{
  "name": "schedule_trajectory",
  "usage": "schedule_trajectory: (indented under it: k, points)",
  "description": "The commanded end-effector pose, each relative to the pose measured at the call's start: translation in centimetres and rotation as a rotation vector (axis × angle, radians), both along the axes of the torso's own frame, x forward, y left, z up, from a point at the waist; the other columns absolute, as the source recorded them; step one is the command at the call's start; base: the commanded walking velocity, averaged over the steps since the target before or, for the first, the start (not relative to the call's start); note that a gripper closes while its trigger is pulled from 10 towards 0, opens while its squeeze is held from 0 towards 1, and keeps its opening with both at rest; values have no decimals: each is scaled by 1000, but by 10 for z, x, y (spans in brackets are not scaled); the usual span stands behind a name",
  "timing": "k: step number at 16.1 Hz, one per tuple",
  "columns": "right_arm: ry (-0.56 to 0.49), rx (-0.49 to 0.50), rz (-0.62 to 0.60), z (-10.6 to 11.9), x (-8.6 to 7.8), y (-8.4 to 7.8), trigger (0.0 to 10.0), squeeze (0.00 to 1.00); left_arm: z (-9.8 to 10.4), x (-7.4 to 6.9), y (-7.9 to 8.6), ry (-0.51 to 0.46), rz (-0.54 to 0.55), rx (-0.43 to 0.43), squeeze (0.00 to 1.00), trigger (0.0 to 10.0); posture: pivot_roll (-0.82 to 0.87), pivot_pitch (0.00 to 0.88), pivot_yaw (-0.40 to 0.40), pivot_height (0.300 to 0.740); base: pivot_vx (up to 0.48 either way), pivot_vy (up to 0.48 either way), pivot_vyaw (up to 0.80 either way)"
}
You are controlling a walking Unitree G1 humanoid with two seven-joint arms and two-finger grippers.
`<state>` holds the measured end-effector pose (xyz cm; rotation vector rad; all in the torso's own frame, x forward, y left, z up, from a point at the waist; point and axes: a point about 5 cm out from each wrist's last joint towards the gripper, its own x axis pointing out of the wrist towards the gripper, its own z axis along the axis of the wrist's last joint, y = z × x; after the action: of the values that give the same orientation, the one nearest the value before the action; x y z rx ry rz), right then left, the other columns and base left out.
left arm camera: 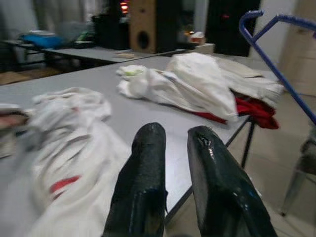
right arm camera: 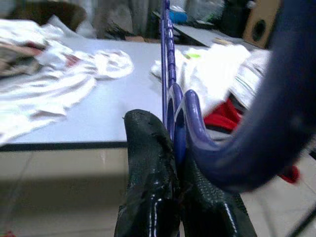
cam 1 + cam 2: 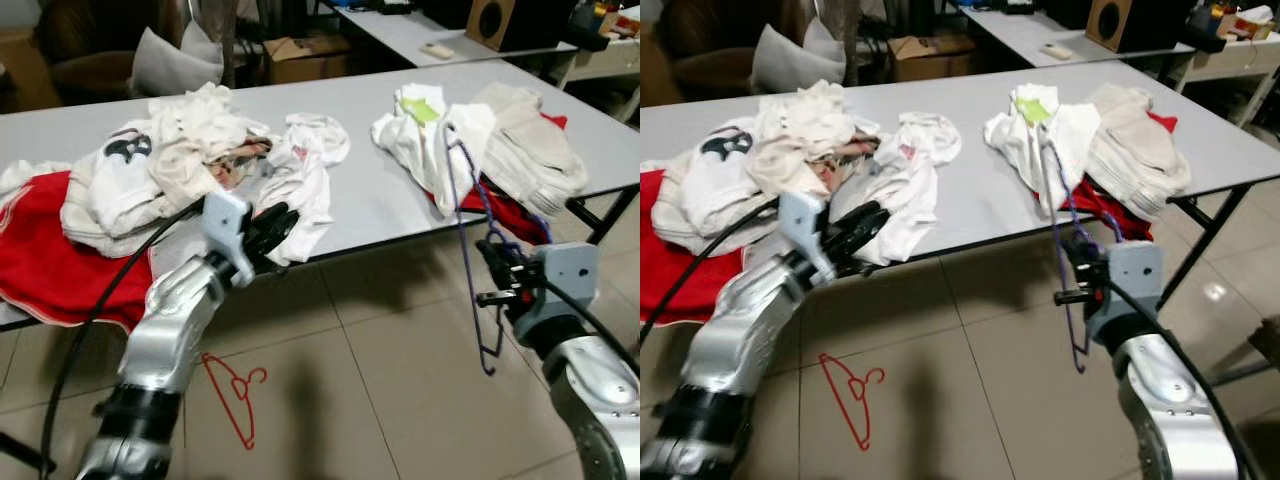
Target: Hang hanger
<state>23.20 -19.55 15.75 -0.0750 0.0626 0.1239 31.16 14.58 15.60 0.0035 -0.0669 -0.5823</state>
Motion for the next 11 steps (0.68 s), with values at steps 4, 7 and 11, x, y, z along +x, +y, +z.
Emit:
schedule_trajectory:
  k: [4, 7, 11]
  points:
    - [11, 23, 42, -4, 5, 13, 10000, 0, 12, -13, 12, -45, 125, 14, 1000, 10000, -202, 0, -12, 740, 0, 0, 0]
    - [5, -58, 54, -9, 6, 17, 10000, 0, 10, -16, 15, -47, 189, 69, 1000, 10000, -193, 0, -18, 740, 84, 0, 0]
    - [14, 2, 32, -12, 9, 14, 10000, 0, 2, -19, 17, -20, 204, 138, 1000, 10000, -191, 0, -19, 740, 273, 0, 0]
